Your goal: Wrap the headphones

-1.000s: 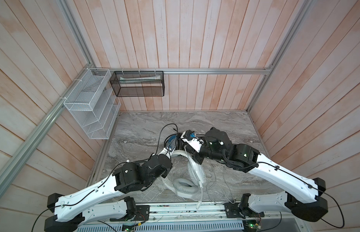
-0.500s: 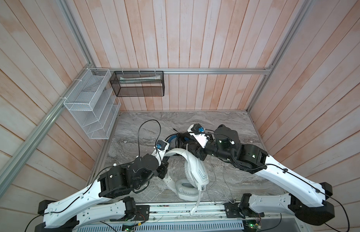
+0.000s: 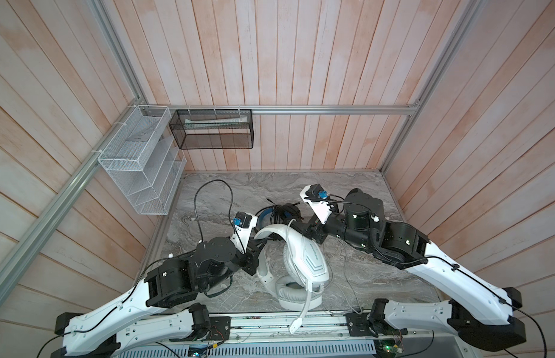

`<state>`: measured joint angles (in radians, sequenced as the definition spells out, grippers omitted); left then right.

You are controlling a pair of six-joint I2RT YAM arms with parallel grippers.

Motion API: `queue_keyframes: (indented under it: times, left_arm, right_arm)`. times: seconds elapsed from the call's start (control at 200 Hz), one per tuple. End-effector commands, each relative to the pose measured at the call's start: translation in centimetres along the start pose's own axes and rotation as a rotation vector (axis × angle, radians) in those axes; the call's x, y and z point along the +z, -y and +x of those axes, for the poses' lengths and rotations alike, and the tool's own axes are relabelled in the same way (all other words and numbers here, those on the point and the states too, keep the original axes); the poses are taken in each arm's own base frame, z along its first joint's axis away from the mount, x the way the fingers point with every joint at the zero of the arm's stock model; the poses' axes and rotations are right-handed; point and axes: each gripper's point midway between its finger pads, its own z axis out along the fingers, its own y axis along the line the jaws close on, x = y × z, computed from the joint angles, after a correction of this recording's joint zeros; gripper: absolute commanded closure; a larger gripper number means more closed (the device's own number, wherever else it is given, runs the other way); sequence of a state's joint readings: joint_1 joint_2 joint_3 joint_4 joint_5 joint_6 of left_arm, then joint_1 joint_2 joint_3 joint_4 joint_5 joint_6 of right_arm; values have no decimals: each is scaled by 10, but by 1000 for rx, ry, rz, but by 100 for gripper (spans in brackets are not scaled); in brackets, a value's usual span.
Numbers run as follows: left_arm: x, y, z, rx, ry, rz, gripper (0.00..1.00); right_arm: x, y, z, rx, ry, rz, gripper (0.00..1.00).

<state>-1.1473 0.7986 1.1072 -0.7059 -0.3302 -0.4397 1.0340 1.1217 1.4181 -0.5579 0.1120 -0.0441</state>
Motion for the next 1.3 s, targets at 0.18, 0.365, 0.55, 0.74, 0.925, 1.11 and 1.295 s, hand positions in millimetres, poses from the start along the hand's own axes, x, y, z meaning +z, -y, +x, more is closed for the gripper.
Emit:
queue_keyframes:
  times: [0.18,0.365,0.55,0.74,0.925,1.11,1.295]
  left_arm:
    - [-35,18,-78,-248,234,133,100]
    - [-41,6,-88,-310,264,78,100]
    - [-40,-15,-93,-338,275,-43,100]
    - [-43,-32,-110,-361,284,-162,100]
    - [-40,-46,-119,-378,276,-224,100]
    - [-31,-65,-124,-395,263,-278,100]
    - [-25,-73,-131,-417,274,-261,100]
  right_arm:
    - [-4,15,21,56,5,16,9]
    - [0,33,39,124,20,54,1]
    - [3,38,62,225,97,45,1]
    - [32,2,119,347,121,-149,1]
    - [38,-18,156,402,181,-247,2]
    - [51,-38,194,394,130,-268,1]
    - [69,-55,222,359,46,-237,1]
